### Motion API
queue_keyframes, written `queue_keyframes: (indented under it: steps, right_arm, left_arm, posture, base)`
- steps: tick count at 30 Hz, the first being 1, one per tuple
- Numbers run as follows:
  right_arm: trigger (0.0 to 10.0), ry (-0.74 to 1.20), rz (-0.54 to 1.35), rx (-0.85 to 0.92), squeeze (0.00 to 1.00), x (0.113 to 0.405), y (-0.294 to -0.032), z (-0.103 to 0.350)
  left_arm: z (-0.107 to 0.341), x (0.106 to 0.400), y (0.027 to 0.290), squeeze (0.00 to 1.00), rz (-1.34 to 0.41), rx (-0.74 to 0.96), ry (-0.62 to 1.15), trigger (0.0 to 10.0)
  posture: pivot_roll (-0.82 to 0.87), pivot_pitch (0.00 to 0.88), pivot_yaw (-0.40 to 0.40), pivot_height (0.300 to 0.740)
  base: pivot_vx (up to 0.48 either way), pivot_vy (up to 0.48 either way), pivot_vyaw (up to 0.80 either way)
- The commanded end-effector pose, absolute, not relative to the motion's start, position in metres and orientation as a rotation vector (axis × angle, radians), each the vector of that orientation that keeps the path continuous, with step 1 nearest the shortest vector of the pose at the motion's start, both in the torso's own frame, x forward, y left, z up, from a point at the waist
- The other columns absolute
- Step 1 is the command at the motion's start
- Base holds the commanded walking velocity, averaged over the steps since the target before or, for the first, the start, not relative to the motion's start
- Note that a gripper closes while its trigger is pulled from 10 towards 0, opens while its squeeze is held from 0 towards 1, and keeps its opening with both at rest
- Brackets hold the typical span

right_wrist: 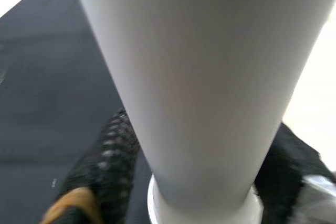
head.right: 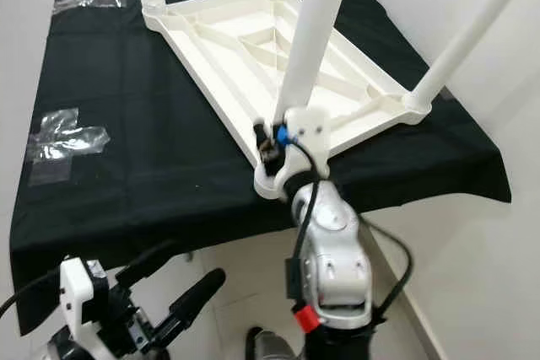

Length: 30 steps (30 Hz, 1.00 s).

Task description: Building children table

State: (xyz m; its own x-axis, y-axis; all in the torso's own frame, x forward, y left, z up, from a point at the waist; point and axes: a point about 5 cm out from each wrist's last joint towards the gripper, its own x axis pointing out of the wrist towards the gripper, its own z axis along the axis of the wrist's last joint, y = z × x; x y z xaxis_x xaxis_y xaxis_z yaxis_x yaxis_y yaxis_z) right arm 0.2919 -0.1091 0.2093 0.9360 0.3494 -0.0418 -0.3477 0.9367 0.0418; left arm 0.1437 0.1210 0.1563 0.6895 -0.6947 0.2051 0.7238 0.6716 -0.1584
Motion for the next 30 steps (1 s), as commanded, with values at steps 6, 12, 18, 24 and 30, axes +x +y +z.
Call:
queue_keyframes:
  steps: [6, 12, 18, 24, 30]
  right_arm:
    - [10.0, -0.192, 0.796, -0.001, 0.92, 0.304, -0.128, 0.258]
    - [10.0, -0.148, 1.119, -0.223, 0.0, 0.311, -0.16, 0.279]
    - [0.0, -0.194, 1.175, -0.258, 0.0, 0.329, -0.163, 0.303]
    - [0.0, -0.178, 1.259, -0.268, 0.0, 0.331, -0.174, 0.308]
    - [0.0, -0.044, 1.039, -0.057, 0.0, 0.318, -0.171, 0.253]
  left_arm:
    - [0.157, 0.137, 0.118, 0.0, -0.822, -0.256, -0.114, 10.0]
    - [0.158, 0.131, 0.118, 0.0, -0.816, -0.259, -0.102, 10.0]
    - [0.159, 0.127, 0.12, 0.0, -0.819, -0.256, -0.088, 10.0]
    - [0.158, 0.126, 0.12, 0.0, -0.815, -0.255, -0.085, 10.0]
    - [0.156, 0.129, 0.119, 0.0, -0.813, -0.261, -0.092, 10.0]
  posture:
    - [0.04, 0.322, -0.061, 0.74]
    - [0.07, 0.344, -0.051, 0.74]
    - [0.09, 0.343, -0.047, 0.74]
    - [0.08, 0.339, -0.058, 0.74]
    - [0.05, 0.321, -0.09, 0.74]
  base:
    - [0.0, 0.0, 0.0]
    - [0.0, 0.0, 0.0]
    - [0.0, 0.0, 0.0]
    - [0.0, 0.0, 0.0]
    - [0.0, 0.0, 0.0]
